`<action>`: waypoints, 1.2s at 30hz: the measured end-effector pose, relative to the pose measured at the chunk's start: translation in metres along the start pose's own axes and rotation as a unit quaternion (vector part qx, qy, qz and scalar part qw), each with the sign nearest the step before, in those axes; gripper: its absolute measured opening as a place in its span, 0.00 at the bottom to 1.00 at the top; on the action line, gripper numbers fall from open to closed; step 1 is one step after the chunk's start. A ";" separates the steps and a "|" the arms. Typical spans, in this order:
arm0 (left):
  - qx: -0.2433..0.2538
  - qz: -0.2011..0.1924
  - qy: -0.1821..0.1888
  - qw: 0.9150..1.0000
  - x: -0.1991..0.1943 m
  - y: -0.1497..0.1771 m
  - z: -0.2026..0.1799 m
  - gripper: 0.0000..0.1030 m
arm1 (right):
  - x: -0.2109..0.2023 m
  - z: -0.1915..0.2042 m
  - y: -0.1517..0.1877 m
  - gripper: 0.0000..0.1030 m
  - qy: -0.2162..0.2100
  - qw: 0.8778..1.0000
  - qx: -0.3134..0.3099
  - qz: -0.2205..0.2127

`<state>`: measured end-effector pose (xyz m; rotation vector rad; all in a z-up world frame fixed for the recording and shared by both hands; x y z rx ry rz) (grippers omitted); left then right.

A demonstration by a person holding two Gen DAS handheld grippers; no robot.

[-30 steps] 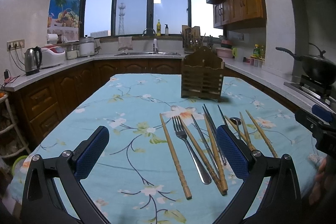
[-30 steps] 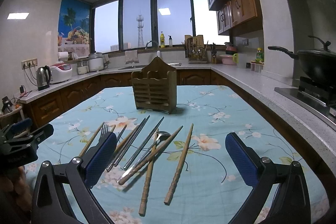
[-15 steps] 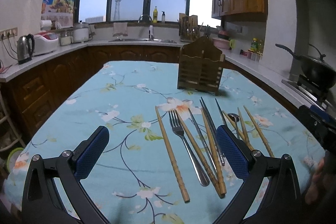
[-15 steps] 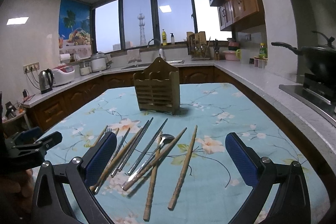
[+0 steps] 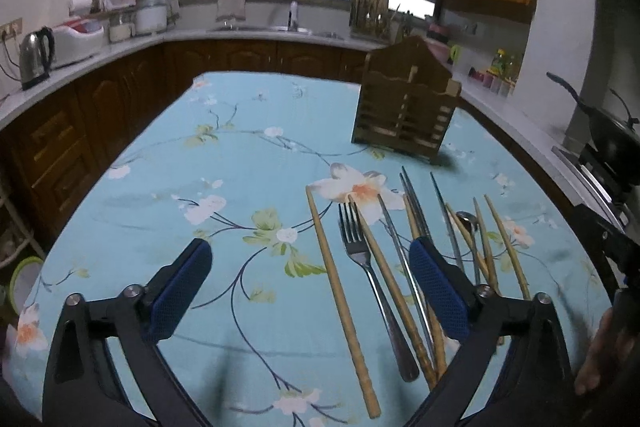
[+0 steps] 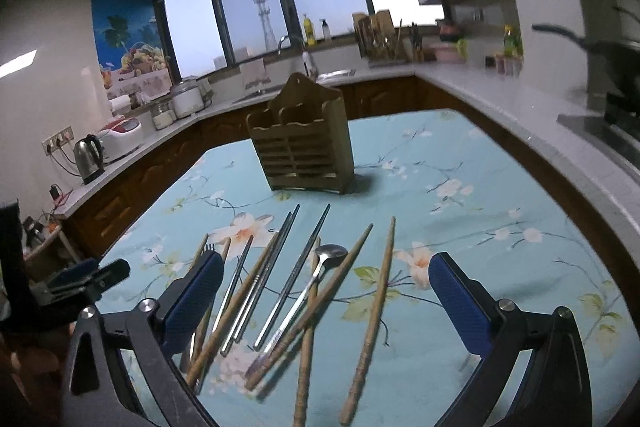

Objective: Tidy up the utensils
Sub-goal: 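Grasp a bamboo chopstick with the left tool while the right tool grasps another chopstick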

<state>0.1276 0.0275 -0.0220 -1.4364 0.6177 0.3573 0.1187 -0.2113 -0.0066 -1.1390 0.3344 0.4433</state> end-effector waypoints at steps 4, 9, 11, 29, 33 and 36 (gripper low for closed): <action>-0.008 0.030 0.016 0.999 0.023 -0.007 0.007 0.83 | 0.022 -0.004 -0.006 0.82 0.003 0.999 0.014 0.033; -0.009 0.087 0.030 0.996 0.058 -0.012 0.013 0.59 | 0.055 -0.014 -0.012 0.58 0.011 0.996 0.042 0.079; -0.012 0.107 0.041 0.993 0.071 -0.014 0.014 0.55 | 0.072 -0.017 -0.013 0.51 0.022 0.994 0.045 0.101; 0.053 0.180 0.051 0.981 0.146 -0.032 -0.003 0.22 | 0.163 -0.038 -0.006 0.17 0.094 0.975 0.033 0.198; 0.087 0.174 0.034 0.980 0.148 -0.032 -0.012 0.10 | 0.169 -0.030 -0.005 0.14 0.113 0.974 0.000 0.195; 0.098 0.173 0.034 0.979 0.149 -0.033 -0.015 0.06 | 0.171 -0.027 -0.003 0.10 0.120 0.974 -0.022 0.188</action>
Point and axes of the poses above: each gripper's, at about its wrist camera, not at the fingertips, and x roughly the way its jaws point, z to its left, y to its underside, the point moved 4 cm from there along x, roughly the way its jaws point, and after that the axes turned 11 degrees about x, right-handed, at the moved point
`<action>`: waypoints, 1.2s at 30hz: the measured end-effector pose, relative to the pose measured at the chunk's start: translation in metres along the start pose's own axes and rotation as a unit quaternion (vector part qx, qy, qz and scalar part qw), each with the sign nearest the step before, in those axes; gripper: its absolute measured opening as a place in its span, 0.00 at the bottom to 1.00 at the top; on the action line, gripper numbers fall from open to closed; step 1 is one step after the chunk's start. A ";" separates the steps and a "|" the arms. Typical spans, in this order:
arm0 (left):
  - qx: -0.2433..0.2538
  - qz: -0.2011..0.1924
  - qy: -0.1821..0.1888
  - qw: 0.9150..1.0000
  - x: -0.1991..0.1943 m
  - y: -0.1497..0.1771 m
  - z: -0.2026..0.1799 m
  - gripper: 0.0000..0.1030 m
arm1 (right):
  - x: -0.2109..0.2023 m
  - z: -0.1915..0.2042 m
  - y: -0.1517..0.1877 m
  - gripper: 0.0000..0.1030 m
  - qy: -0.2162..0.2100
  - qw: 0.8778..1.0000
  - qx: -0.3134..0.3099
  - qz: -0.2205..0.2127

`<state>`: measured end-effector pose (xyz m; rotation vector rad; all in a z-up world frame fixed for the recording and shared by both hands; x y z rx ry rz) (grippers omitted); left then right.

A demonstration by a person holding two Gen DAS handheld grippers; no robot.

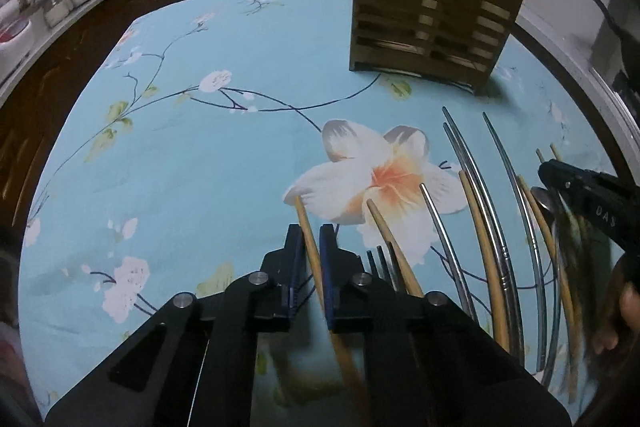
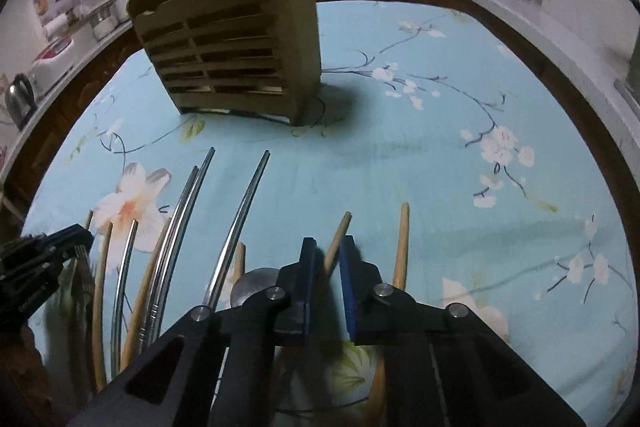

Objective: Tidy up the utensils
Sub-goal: 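Grasp a bamboo chopstick with the left tool while the right tool grasps another chopstick, then carry both chopsticks over the wooden holder, drop them in, open both tools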

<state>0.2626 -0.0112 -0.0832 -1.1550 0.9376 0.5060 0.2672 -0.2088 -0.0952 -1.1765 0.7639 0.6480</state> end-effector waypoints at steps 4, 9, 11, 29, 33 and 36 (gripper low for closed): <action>-0.011 -0.002 0.020 1.000 -0.003 -0.002 0.002 0.05 | -0.003 -0.006 -0.002 0.05 -0.029 0.999 0.025 0.009; -0.025 -0.039 0.043 0.998 -0.035 -0.004 0.007 0.05 | -0.024 -0.005 -0.007 0.05 -0.076 0.996 0.047 -0.001; -0.029 -0.058 0.052 0.997 -0.053 -0.007 0.010 0.05 | -0.038 -0.004 -0.010 0.05 -0.090 0.995 0.050 -0.013; -0.032 -0.222 0.069 0.972 -0.199 -0.055 0.042 0.05 | -0.183 0.015 -0.077 0.05 -0.174 0.968 0.044 -0.173; -0.032 -0.237 0.063 0.969 -0.206 -0.064 0.046 0.05 | -0.190 0.019 -0.087 0.05 -0.179 0.965 0.040 -0.187; -0.033 -0.243 0.063 0.968 -0.206 -0.072 0.047 0.05 | -0.190 0.020 -0.092 0.05 -0.180 0.964 0.039 -0.192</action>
Point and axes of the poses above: each gripper's, at about its wrist camera, not at the fingertips, and x roughly the way its jaws point, z to its left, y to its underside, the point moved 4 cm from there along x, roughly the way its jaws point, and after that the axes turned 11 degrees about x, right-handed, at the moved point
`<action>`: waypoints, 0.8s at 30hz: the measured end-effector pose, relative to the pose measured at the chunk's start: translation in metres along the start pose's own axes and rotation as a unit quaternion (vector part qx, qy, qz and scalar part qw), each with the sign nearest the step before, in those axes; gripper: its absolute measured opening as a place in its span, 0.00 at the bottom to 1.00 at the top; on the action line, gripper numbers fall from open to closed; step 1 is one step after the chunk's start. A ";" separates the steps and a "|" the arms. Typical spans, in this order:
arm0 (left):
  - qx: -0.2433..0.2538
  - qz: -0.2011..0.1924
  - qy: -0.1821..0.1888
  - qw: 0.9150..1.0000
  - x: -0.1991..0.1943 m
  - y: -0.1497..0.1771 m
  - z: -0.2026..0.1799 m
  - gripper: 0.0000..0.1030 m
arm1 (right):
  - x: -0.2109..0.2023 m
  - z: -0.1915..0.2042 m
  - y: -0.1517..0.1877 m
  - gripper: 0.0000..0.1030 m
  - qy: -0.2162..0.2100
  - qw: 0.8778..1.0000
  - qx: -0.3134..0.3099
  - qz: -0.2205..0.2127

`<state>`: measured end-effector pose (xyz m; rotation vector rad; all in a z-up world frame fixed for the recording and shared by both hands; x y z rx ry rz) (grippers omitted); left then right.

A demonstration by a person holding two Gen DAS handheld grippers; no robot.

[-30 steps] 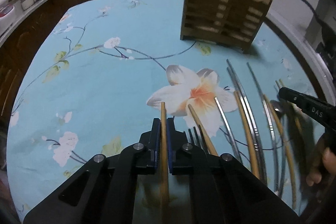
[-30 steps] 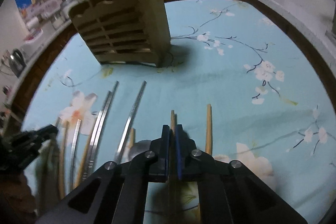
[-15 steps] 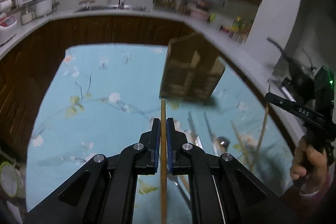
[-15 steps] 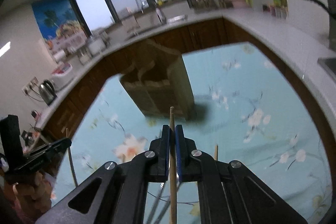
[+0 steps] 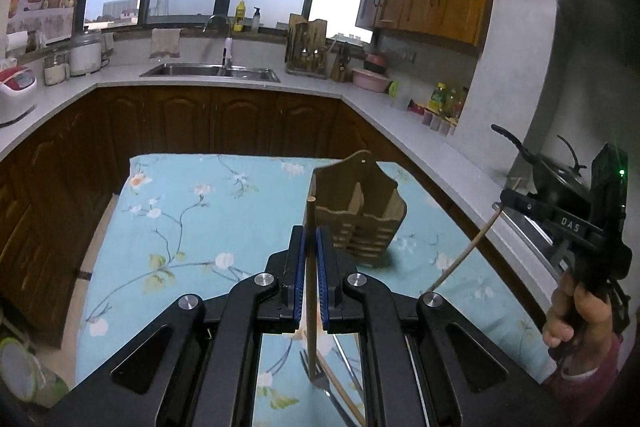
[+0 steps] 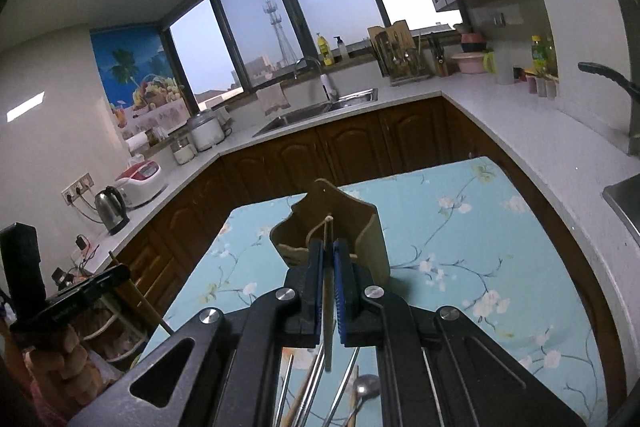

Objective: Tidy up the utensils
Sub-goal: 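Carry both chopsticks over the wooden holder, drop them in, open both tools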

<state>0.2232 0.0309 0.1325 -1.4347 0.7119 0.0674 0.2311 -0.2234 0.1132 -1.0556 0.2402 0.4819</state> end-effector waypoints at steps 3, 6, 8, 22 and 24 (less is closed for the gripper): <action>0.000 -0.007 0.001 1.000 0.004 -0.007 0.001 0.05 | 0.001 0.001 -0.005 0.05 -0.002 1.000 0.000 -0.001; -0.002 -0.019 0.002 1.000 0.008 -0.017 0.000 0.05 | 0.002 0.001 -0.008 0.05 -0.005 1.000 0.002 -0.004; -0.005 -0.031 0.002 0.999 0.010 -0.025 0.000 0.05 | 0.004 0.003 -0.016 0.05 -0.006 1.000 0.001 -0.011; -0.007 -0.124 0.000 0.992 0.060 -0.130 0.007 0.05 | 0.032 0.012 -0.104 0.05 -0.013 0.994 0.015 -0.104; -0.010 -0.126 -0.001 0.992 0.076 -0.136 0.008 0.05 | 0.046 0.006 -0.108 0.05 -0.009 0.994 0.018 -0.104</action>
Point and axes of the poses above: each gripper's, at about its wrist camera, not at the fingertips, and x roughly the way its jaws point, z to its left, y to its underside, the point moved 4 cm from there along x, roughly the way its jaws point, and after that the axes turned 11 degrees about x, right-handed, at the moved point
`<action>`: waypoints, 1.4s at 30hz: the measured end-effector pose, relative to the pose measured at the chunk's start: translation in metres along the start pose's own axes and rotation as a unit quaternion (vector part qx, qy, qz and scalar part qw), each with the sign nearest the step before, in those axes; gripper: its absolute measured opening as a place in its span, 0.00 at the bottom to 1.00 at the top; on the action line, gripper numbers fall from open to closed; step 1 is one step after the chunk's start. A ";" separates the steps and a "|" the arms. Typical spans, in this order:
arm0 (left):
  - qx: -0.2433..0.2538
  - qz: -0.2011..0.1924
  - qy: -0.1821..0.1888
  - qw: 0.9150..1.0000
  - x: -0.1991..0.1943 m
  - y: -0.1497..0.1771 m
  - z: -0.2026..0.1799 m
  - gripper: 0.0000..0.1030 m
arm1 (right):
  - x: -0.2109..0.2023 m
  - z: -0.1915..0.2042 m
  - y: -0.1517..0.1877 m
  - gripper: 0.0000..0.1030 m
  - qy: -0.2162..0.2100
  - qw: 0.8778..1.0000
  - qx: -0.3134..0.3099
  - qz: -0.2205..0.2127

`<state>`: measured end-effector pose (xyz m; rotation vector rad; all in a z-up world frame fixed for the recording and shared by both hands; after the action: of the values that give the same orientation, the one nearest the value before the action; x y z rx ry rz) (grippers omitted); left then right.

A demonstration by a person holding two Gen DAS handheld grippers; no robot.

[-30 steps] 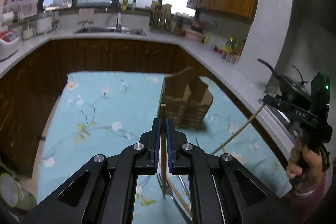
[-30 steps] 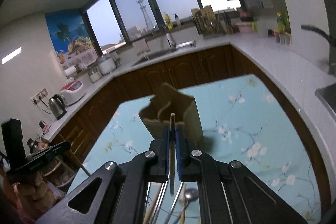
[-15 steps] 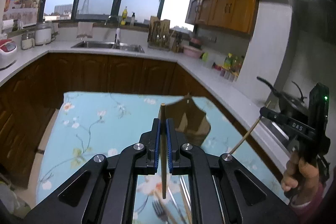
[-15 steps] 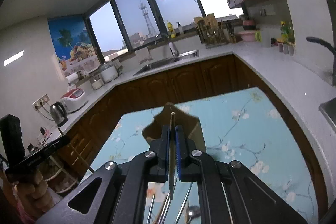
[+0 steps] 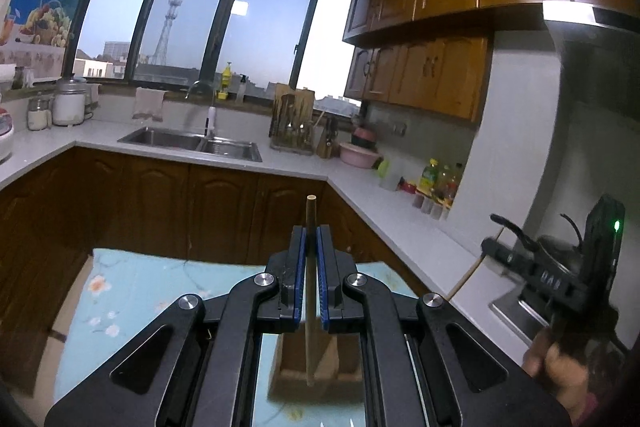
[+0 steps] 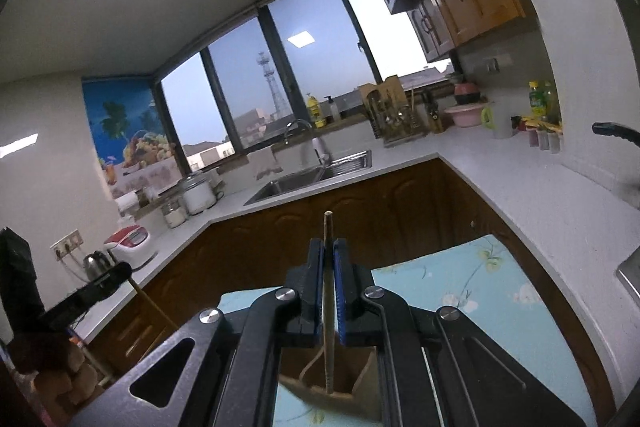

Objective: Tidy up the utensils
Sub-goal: 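Carry both chopsticks over the wooden holder, drop them in, open both tools, then move both open tools back over the loose utensils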

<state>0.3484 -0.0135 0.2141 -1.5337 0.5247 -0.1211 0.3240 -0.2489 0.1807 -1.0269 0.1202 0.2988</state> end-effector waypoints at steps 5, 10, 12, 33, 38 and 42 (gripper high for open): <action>-0.031 0.001 -0.008 0.999 0.043 0.019 0.005 0.05 | 0.041 -0.017 0.020 0.05 0.014 1.000 -0.008 0.014; -0.053 0.013 -0.023 0.998 0.080 0.053 0.015 0.05 | 0.063 -0.038 0.047 0.05 0.027 0.999 -0.001 0.028; -0.057 0.022 -0.023 0.998 0.086 0.066 0.017 0.05 | 0.070 -0.045 0.056 0.05 0.030 0.999 0.005 0.033; -0.065 0.083 -0.045 0.993 0.104 0.101 0.027 0.47 | 0.083 -0.065 0.072 0.16 0.038 0.997 0.029 0.067; -0.074 0.079 -0.049 0.993 0.087 0.099 0.032 0.65 | 0.069 -0.069 0.066 0.64 0.027 0.997 0.040 0.053; -0.069 0.067 -0.070 0.993 0.058 0.098 0.036 0.87 | 0.048 -0.068 0.061 0.79 0.015 0.998 0.051 0.045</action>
<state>0.3898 0.0023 0.1028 -1.6233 0.5310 0.1282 0.3546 -0.2690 0.0842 -0.9273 0.2061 0.3554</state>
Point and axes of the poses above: each gripper's, at about its wrist camera, not at the fingertips, and x roughly the way its jaws point, z to its left, y to its underside, the point moved 4 cm from there along x, roughly the way its jaws point, and after that the axes turned 11 degrees about x, right-handed, at the moved point
